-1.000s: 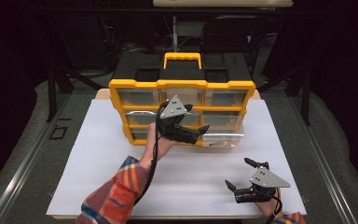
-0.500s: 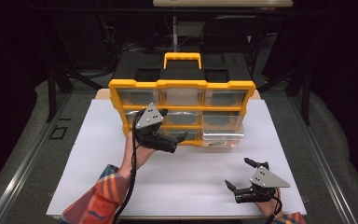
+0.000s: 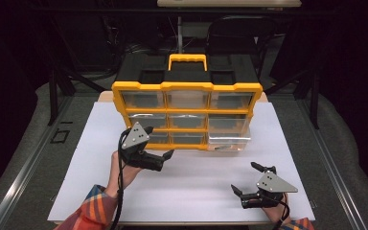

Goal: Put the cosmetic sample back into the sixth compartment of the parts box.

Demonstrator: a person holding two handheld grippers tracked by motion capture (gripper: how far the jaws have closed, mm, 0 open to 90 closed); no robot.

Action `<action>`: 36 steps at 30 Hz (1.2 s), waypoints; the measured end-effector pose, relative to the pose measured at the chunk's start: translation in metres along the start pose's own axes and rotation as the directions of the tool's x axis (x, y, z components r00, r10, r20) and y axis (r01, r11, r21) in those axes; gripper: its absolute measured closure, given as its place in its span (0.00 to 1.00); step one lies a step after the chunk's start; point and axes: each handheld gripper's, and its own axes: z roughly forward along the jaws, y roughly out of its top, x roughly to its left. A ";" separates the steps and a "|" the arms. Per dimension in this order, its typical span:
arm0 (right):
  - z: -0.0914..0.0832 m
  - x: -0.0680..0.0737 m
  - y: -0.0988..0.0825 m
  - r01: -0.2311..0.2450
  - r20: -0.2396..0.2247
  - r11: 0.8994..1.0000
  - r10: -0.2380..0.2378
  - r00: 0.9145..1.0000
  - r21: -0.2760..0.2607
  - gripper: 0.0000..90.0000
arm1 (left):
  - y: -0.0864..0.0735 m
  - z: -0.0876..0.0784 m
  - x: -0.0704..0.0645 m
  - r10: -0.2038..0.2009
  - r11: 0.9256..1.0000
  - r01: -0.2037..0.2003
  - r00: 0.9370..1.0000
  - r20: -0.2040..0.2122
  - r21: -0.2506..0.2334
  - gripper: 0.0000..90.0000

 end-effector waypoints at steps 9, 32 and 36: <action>0.000 0.000 0.000 0.000 0.007 1.000 0.000 1.000 0.003 0.00 | -0.036 -0.013 0.005 -0.043 0.998 0.045 0.998 -0.035 0.043 0.00; 0.000 0.000 0.000 0.001 0.005 1.000 -0.001 1.000 0.006 0.00 | -0.115 -0.038 0.014 -0.169 0.979 0.183 0.975 -0.146 0.088 0.00; 0.000 0.000 0.000 0.002 0.005 1.000 -0.002 1.000 0.006 0.00 | -0.125 -0.041 0.014 -0.185 0.976 0.200 0.969 -0.161 0.082 0.00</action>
